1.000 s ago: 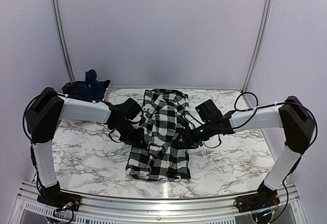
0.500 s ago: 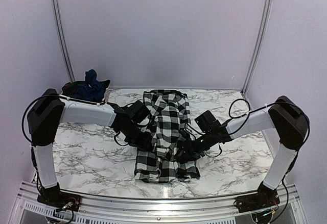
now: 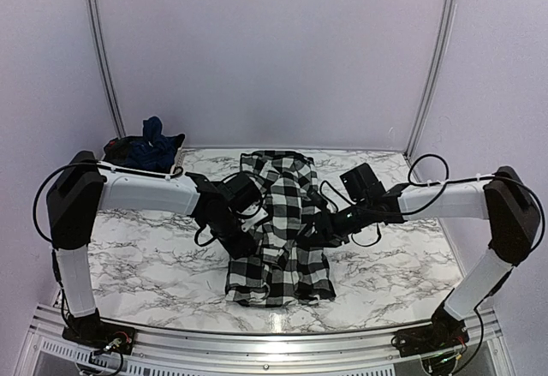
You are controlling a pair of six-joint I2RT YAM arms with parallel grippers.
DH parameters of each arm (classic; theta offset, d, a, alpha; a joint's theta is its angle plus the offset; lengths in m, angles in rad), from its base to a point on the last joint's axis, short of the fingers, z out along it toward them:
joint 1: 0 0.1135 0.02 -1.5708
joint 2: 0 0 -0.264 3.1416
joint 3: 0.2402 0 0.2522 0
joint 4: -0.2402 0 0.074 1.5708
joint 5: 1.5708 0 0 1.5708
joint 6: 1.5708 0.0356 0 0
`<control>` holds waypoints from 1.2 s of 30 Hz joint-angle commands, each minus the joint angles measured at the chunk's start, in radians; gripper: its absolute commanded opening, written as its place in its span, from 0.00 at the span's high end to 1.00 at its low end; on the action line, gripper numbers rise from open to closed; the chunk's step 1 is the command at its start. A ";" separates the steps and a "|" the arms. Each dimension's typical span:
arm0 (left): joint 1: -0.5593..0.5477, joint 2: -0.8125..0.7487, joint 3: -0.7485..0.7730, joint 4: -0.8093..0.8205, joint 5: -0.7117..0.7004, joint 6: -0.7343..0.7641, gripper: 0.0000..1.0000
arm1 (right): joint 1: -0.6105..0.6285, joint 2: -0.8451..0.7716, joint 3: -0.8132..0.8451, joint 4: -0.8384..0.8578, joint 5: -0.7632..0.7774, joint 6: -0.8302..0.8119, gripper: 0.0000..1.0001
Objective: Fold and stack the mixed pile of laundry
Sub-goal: Smooth out the rectangle-folded shirt at the center of the board.
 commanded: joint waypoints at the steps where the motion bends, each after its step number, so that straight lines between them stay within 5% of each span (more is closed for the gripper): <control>1: -0.009 -0.014 0.025 0.001 -0.028 0.131 0.48 | -0.047 -0.020 -0.071 -0.028 0.017 0.007 0.57; 17: -0.035 0.134 0.114 0.017 0.096 0.249 0.50 | -0.042 0.075 -0.176 0.012 0.036 -0.006 0.55; 22: -0.035 0.117 0.133 0.019 0.119 0.219 0.73 | -0.036 0.086 -0.188 0.026 0.032 -0.002 0.55; 31: -0.035 0.053 0.142 0.033 0.217 0.179 0.98 | -0.009 0.104 -0.200 0.057 0.025 0.007 0.55; 36: -0.036 0.072 0.144 0.057 0.264 0.135 1.00 | -0.007 0.103 -0.187 0.052 0.021 0.003 0.55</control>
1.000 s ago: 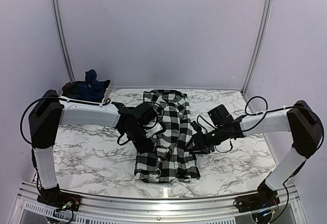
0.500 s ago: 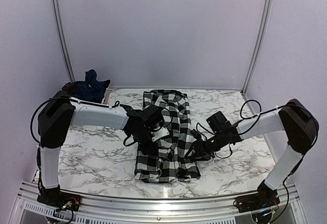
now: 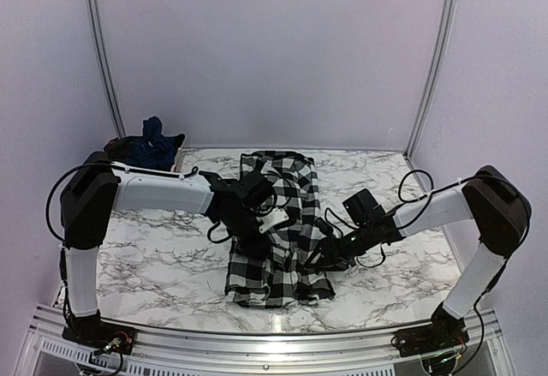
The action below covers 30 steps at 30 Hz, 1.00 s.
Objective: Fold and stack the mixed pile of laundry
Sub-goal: Smooth out the rectangle-folded shirt at the center of the board, then move the rectangle-folded shirt to the center of the board.
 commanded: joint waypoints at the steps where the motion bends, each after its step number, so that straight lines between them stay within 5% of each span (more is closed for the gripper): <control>1: -0.008 -0.014 0.020 0.034 0.076 -0.048 1.00 | 0.016 0.028 -0.011 -0.045 0.034 0.002 0.55; 5: -0.007 -0.035 0.002 0.044 0.045 -0.102 0.92 | 0.016 0.001 0.006 -0.054 0.022 -0.004 0.55; 10: -0.004 -0.222 -0.121 0.104 0.017 -0.273 0.48 | 0.008 -0.125 0.028 -0.125 0.044 -0.040 0.53; 15: 0.004 -0.429 -0.250 0.135 -0.156 -0.490 0.02 | -0.030 -0.304 -0.029 -0.191 0.109 -0.039 0.44; 18: 0.029 -0.532 -0.371 0.179 -0.239 -0.715 0.01 | -0.050 -0.382 -0.091 -0.205 0.141 -0.017 0.36; 24: 0.056 -0.637 -0.635 0.319 -0.077 -0.991 0.03 | -0.057 -0.370 -0.205 -0.106 0.067 0.068 0.38; 30: 0.053 -0.662 -0.836 0.503 0.005 -1.172 0.26 | -0.047 -0.282 -0.245 -0.015 0.036 0.088 0.40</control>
